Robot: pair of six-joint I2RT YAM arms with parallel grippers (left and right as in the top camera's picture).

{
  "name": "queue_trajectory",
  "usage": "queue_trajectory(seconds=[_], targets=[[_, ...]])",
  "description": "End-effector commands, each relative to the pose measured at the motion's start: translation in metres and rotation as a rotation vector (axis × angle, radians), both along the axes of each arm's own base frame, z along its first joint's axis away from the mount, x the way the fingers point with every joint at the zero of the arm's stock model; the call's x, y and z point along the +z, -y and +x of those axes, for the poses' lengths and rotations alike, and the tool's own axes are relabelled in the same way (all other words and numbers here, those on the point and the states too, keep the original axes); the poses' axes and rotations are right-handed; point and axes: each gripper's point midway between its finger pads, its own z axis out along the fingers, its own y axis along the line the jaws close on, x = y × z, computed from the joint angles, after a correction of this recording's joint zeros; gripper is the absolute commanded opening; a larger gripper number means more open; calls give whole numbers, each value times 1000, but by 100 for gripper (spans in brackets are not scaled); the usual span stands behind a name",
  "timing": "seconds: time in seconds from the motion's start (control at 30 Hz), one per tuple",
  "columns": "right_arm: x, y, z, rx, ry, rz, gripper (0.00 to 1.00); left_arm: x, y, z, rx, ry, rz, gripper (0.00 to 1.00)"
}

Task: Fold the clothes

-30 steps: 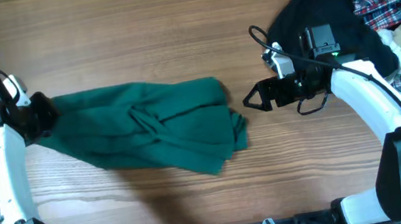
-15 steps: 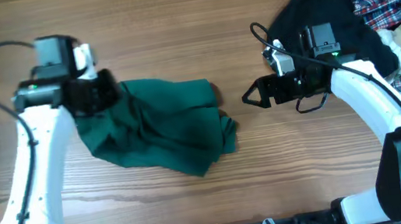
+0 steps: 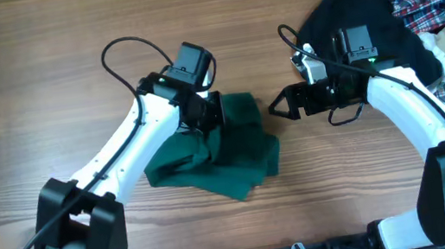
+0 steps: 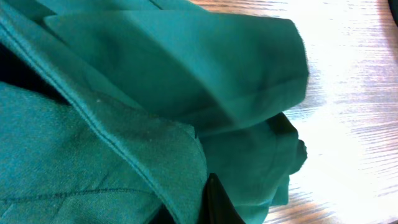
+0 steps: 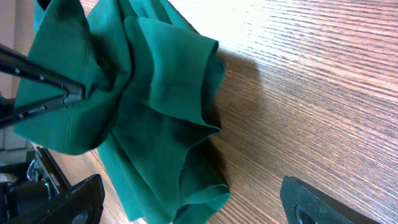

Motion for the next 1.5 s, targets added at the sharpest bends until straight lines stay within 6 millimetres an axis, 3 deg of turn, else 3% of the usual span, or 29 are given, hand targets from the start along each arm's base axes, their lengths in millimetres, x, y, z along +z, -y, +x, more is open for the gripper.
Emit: queue_trajectory(seconds=[0.0,0.03,0.07,0.17,0.23,0.33,0.4,0.47,0.5,0.57,0.63,0.73,0.87,1.0,1.2,1.47], targets=[[-7,0,-1,0,-17,-7,91,5,16,-4,-5,-1,-25,27],[-7,0,-1,-1,-15,-6,91,5,19,-6,-16,0,-24,97],[-7,0,-1,-1,-15,-6,92,5,19,-6,-16,2,-26,100],[-6,0,0,0,-11,-6,91,8,19,-1,-7,10,-44,100],[-5,-1,4,1,10,-4,91,37,22,8,2,49,-131,100],[4,-2,13,6,47,2,91,86,10,18,36,168,-194,100],[17,-9,19,51,105,42,90,137,-22,25,126,292,-250,100],[28,-23,19,146,186,76,87,165,-49,26,196,368,-272,100],[30,-37,17,214,233,70,88,183,-72,27,251,423,-281,100],[28,-62,17,285,302,20,89,198,-105,27,337,470,-274,100],[28,-94,28,285,398,-59,94,195,-134,22,419,448,-244,100],[45,-139,31,309,501,12,92,175,-157,14,489,377,-153,100],[42,-172,24,357,529,64,87,172,-164,14,483,383,-109,100],[9,-185,28,346,470,73,79,172,-164,14,473,387,-102,100],[12,-189,34,324,486,93,64,171,-165,14,464,393,-90,100],[9,-197,12,370,395,148,53,167,-166,12,465,372,-84,100]])
